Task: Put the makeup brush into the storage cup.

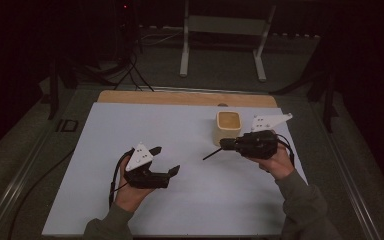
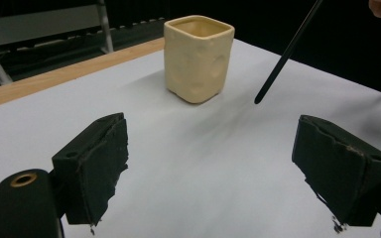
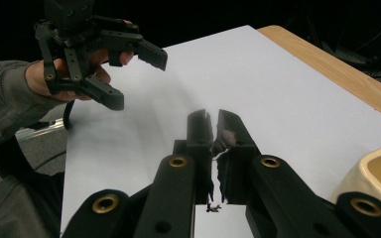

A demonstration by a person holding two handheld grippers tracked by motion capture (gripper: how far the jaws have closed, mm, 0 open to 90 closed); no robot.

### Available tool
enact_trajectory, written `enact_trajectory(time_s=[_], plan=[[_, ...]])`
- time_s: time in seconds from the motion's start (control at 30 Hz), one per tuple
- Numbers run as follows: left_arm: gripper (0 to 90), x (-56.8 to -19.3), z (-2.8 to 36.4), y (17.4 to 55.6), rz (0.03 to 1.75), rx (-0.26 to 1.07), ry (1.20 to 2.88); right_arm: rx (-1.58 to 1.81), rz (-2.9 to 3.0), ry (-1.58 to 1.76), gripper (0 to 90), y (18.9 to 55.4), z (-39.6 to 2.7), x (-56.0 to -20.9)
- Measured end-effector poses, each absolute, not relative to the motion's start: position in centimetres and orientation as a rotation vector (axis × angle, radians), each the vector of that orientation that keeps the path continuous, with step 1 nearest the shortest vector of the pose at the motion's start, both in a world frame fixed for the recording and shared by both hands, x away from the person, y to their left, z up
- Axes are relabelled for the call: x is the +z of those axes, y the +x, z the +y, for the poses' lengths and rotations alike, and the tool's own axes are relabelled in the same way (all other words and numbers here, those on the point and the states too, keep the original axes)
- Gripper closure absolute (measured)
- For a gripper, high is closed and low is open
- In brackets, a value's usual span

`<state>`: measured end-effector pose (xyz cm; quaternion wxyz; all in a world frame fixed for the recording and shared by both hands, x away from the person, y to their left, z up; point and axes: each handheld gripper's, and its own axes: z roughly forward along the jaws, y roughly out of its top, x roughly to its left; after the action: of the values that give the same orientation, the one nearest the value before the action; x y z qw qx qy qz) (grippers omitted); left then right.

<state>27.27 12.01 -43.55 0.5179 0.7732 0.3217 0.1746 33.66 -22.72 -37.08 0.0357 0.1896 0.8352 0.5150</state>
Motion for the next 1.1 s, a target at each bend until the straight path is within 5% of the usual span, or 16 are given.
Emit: enact_trajectory(time_s=[1.1], plan=[[15.7,-44.6,17.1,25.9,0.868,0.477,1.827,1.564,2.523,0.61,85.1,34.3,-23.2,-36.5]])
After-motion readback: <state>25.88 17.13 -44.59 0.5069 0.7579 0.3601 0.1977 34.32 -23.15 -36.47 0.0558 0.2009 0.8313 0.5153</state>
